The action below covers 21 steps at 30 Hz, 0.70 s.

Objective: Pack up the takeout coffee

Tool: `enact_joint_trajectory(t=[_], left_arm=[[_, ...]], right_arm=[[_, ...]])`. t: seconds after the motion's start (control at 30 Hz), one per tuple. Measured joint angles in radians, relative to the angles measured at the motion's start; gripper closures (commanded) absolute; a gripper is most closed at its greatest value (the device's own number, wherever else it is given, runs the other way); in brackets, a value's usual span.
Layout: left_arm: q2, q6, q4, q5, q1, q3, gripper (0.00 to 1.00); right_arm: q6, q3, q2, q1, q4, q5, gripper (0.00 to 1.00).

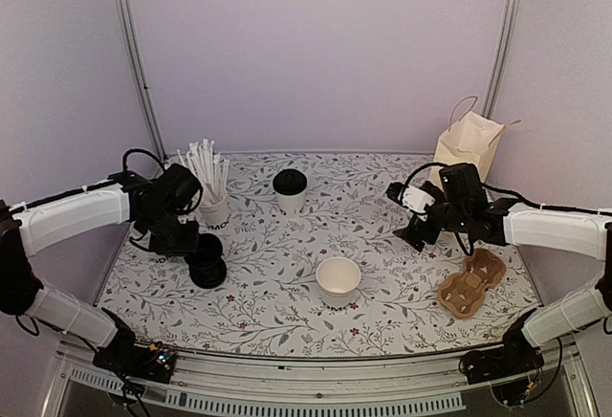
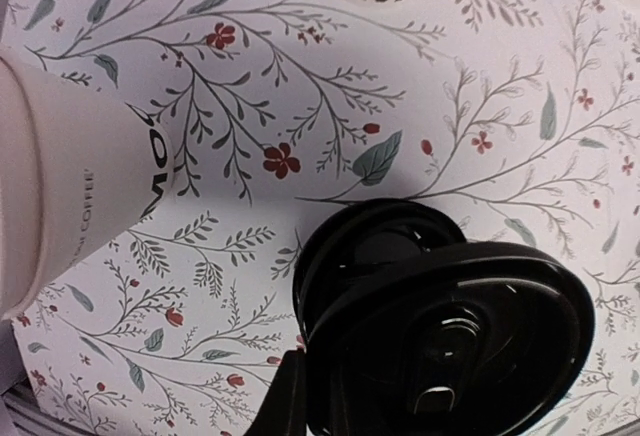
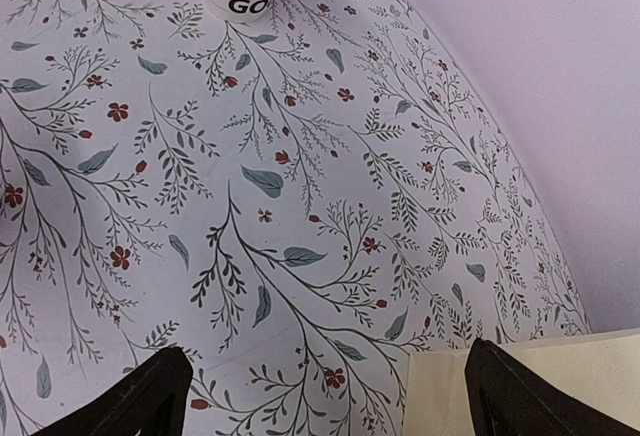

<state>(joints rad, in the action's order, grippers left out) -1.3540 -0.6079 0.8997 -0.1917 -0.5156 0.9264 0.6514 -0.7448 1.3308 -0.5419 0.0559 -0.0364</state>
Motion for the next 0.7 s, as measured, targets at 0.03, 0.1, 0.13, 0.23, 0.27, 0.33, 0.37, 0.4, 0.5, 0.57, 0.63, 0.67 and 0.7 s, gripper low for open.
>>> enact_joint_trajectory(t=[0.03, 0.1, 0.13, 0.23, 0.27, 0.33, 0.37, 0.4, 0.5, 0.57, 0.63, 0.67, 0.7], left_arm=[[0.018, -0.001, 0.008, 0.0, 0.0, 0.01, 0.94], [0.055, -0.003, 0.024, 0.005, 0.0, 0.034, 0.93], [0.078, -0.003, 0.027, 0.01, 0.0, 0.048, 0.94], [0.123, -0.002, 0.026, 0.037, 0.0, 0.07, 0.95], [0.132, -0.002, 0.025, 0.049, 0.0, 0.074, 0.95], [0.142, 0.003, 0.016, 0.084, -0.008, 0.082, 0.95], [0.145, 0.006, 0.004, 0.106, -0.015, 0.086, 0.95], [0.15, 0.006, -0.008, 0.129, -0.023, 0.089, 0.94], [0.164, 0.006, -0.104, 0.233, -0.079, 0.122, 0.93], [0.163, 0.004, -0.181, 0.295, -0.121, 0.167, 0.93], [0.159, -0.003, -0.29, 0.359, -0.159, 0.216, 0.94], [0.156, -0.011, -0.354, 0.391, -0.172, 0.23, 0.95], [0.151, -0.021, -0.432, 0.422, -0.182, 0.238, 0.95]], right_arm=[[0.0, 0.0, 0.0, 0.0, 0.002, 0.0, 0.01], [-0.002, -0.002, 0.003, 0.0, 0.01, 0.0, 0.01], [-0.005, -0.003, 0.004, 0.0, 0.014, -0.001, 0.01], [-0.012, -0.012, 0.004, 0.0, 0.032, -0.012, 0.01], [-0.015, -0.017, 0.004, 0.0, 0.041, -0.02, 0.01], [-0.026, -0.039, 0.001, 0.0, 0.074, -0.052, 0.01], [-0.033, -0.056, -0.005, 0.0, 0.099, -0.081, 0.01], [-0.039, -0.072, -0.015, 0.0, 0.122, -0.114, 0.01], [-0.053, -0.151, -0.065, 0.0, 0.209, -0.237, 0.01], [-0.061, -0.246, -0.087, 0.0, 0.277, -0.32, 0.01], [-0.07, -0.357, -0.093, 0.0, 0.326, -0.396, 0.01], [-0.079, -0.416, -0.094, 0.0, 0.346, -0.437, 0.01], [-0.088, -0.464, -0.094, 0.0, 0.362, -0.476, 0.01]])
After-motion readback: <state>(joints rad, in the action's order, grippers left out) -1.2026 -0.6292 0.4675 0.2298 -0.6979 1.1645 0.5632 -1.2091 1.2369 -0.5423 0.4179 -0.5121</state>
